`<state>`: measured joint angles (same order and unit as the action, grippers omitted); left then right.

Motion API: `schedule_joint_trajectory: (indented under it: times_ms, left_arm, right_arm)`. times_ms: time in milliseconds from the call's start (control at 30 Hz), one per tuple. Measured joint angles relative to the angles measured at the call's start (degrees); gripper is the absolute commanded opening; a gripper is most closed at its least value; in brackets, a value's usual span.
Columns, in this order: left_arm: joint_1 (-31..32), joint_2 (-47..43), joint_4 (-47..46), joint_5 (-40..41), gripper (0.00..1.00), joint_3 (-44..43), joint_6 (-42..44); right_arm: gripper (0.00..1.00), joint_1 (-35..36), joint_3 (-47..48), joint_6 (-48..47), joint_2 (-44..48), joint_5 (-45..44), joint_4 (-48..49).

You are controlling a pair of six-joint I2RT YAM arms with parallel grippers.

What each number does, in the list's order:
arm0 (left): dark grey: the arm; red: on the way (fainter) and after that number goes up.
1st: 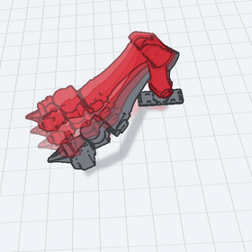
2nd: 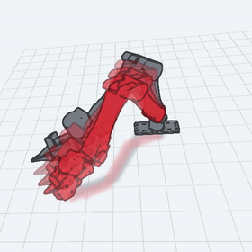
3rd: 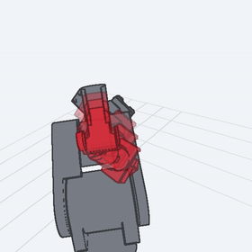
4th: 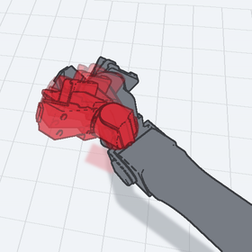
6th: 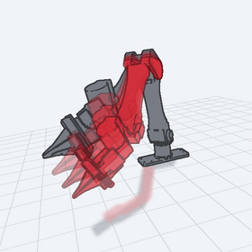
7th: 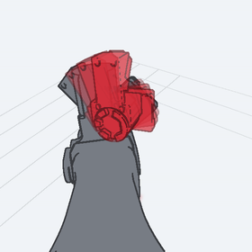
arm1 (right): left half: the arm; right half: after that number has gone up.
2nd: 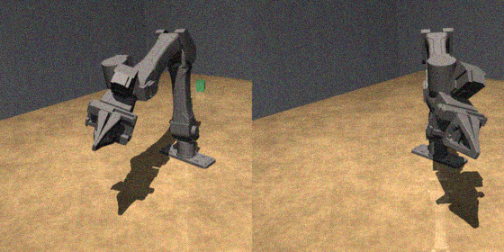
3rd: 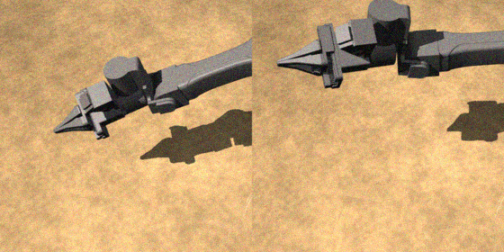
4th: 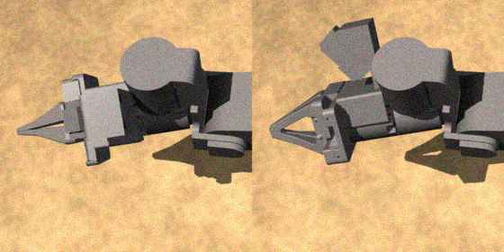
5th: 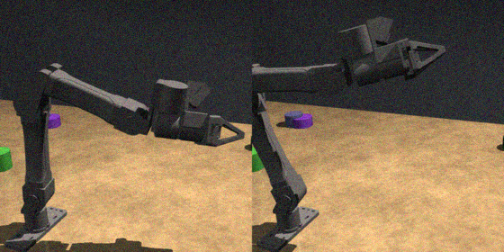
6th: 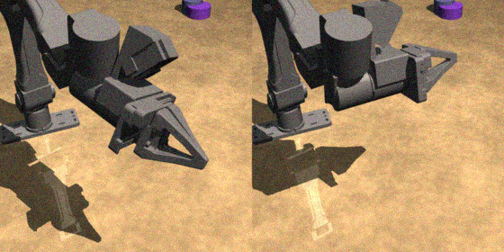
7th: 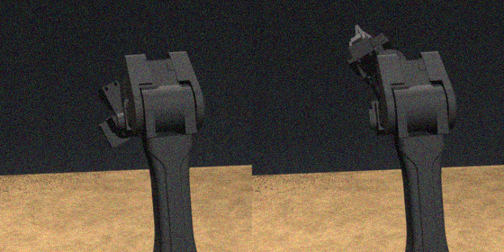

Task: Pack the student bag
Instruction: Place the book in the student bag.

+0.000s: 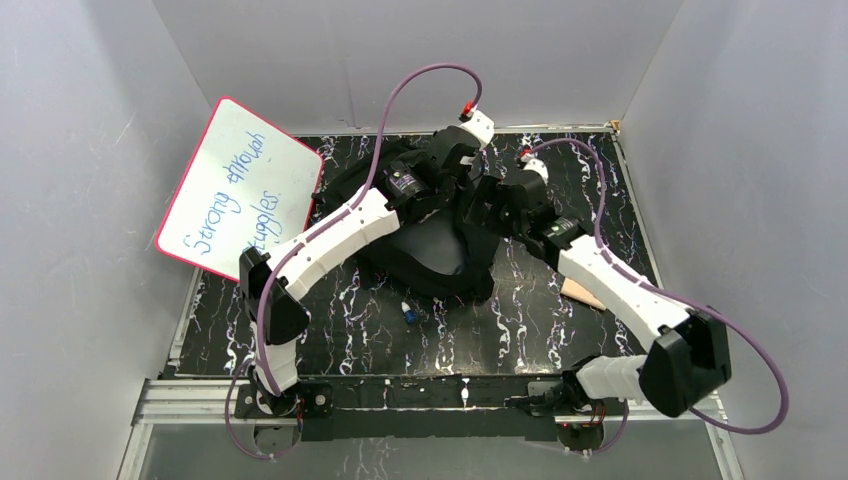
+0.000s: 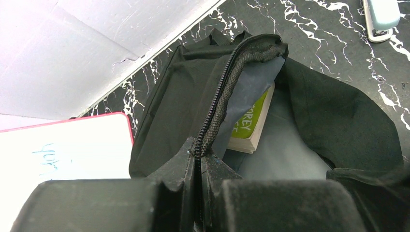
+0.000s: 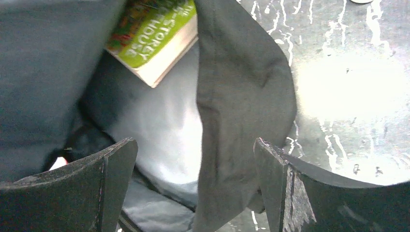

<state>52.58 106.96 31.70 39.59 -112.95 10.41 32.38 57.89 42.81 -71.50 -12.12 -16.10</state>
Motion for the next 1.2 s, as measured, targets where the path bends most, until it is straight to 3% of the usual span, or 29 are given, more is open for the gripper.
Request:
schedule_joint_trajectory:
  times_ms: [200, 533, 733, 933, 1200]
  left_arm:
    - [0.0, -0.02, -0.04, -0.04, 0.0, 0.2, 0.0]
    - [0.0, -0.76, -0.37, 0.02, 0.0, 1.6, 0.04]
    - [0.0, -0.76, -0.39, 0.04, 0.0, 1.6, 0.15]
    - [0.0, -0.76, -0.39, 0.07, 0.0, 1.6, 0.46]
    - [0.0, -0.76, -0.39, 0.02, 0.0, 1.6, 0.48]
  right_arm:
    - [0.99, -0.31, 4.22, -8.96, -8.52, -0.24, -2.45]
    - [0.99, -8.33, 7.17, -21.73, -19.71, 9.09, 7.28]
    - [0.96, -15.82, 7.28, -23.82, -25.64, 23.06, 17.07]
    - [0.96, -16.81, 8.07, -25.24, -31.01, 34.91, 21.55]
    - [0.97, -16.39, 8.07, -24.48, -31.19, 36.57, 24.24]
